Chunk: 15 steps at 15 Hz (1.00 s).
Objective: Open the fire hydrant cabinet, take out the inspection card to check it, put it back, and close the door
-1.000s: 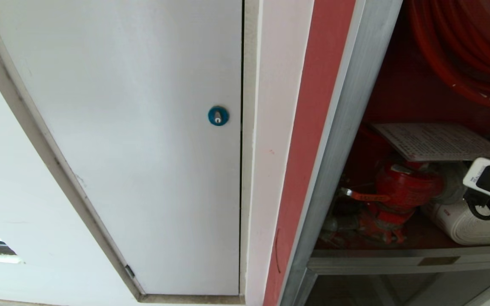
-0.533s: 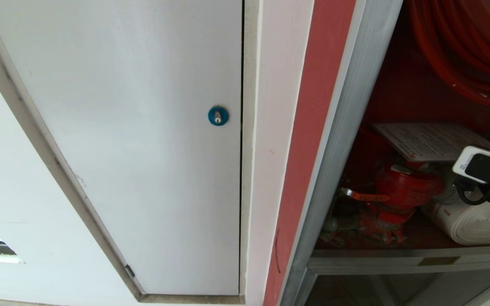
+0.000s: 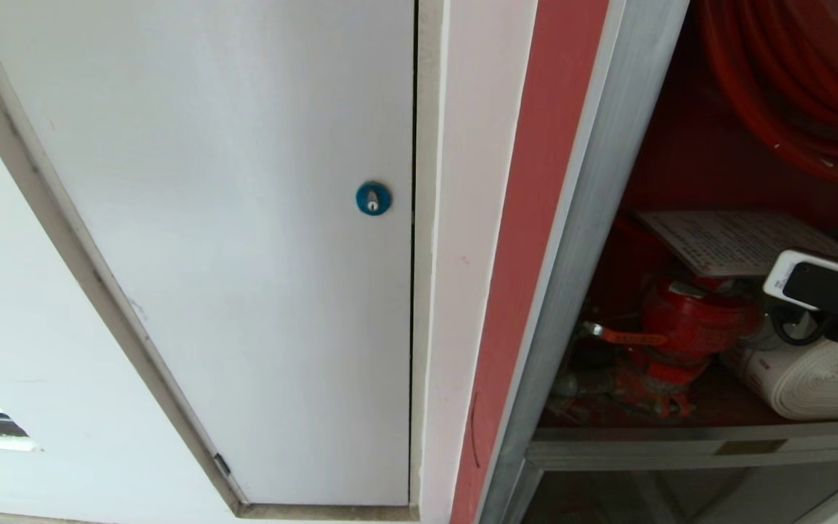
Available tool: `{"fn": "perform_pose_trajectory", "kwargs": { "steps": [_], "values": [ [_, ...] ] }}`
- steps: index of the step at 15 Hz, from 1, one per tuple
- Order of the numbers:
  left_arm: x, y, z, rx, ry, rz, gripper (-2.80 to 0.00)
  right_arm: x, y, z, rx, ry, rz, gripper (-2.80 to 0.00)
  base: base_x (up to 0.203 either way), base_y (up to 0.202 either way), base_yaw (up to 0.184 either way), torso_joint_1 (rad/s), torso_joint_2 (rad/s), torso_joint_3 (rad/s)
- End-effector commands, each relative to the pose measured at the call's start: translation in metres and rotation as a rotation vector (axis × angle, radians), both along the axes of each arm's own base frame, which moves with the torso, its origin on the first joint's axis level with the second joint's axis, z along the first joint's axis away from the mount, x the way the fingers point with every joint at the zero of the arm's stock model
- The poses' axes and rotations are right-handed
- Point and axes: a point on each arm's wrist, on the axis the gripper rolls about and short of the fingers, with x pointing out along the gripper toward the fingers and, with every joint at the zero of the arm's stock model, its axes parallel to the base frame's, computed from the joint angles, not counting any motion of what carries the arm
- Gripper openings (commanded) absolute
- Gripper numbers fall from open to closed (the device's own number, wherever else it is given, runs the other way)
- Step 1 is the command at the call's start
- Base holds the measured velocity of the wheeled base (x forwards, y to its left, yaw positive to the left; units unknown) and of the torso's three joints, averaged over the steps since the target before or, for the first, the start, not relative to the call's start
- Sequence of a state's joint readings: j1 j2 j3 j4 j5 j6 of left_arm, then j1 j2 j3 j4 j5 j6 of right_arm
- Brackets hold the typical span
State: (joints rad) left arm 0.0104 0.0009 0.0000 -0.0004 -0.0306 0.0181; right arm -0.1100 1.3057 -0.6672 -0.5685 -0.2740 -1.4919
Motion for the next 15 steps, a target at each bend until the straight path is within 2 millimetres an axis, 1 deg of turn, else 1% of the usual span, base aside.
{"fn": "perform_pose_trajectory", "kwargs": {
  "steps": [1, 6, 10, 11, 15],
  "values": [
    [0.000, 0.000, 0.000, 0.000, 0.001, 0.000, -2.80, 0.002, 0.000, -0.001, -0.007, 0.006, 0.000, 0.00, 0.000, 0.000, 0.000, 0.000, 0.00, 0.000],
    [0.000, 0.000, 0.000, 0.000, 0.002, 0.000, -2.80, 0.018, -0.006, 0.000, -0.013, -0.042, 0.006, 0.00, 0.000, 0.000, 0.000, 0.000, 0.00, 0.000],
    [0.000, 0.000, 0.000, 0.000, 0.003, 0.000, -2.80, 0.018, -0.010, 0.001, -0.015, -0.058, 0.009, 0.00, 0.000, 0.000, 0.000, 0.000, 0.00, 0.000],
    [0.000, 0.000, 0.000, -0.001, 0.001, 0.000, -2.80, 0.018, -0.010, 0.001, -0.015, -0.058, 0.008, -2.80, 0.000, 0.000, 0.000, 0.000, 0.00, 0.000],
    [0.000, 0.000, 0.000, 0.000, 0.001, 0.000, -2.80, 0.015, -0.010, 0.001, -0.015, -0.058, 0.018, -2.80, 0.000, 0.000, 0.000, 0.000, 0.00, 0.000]
  ]
}}
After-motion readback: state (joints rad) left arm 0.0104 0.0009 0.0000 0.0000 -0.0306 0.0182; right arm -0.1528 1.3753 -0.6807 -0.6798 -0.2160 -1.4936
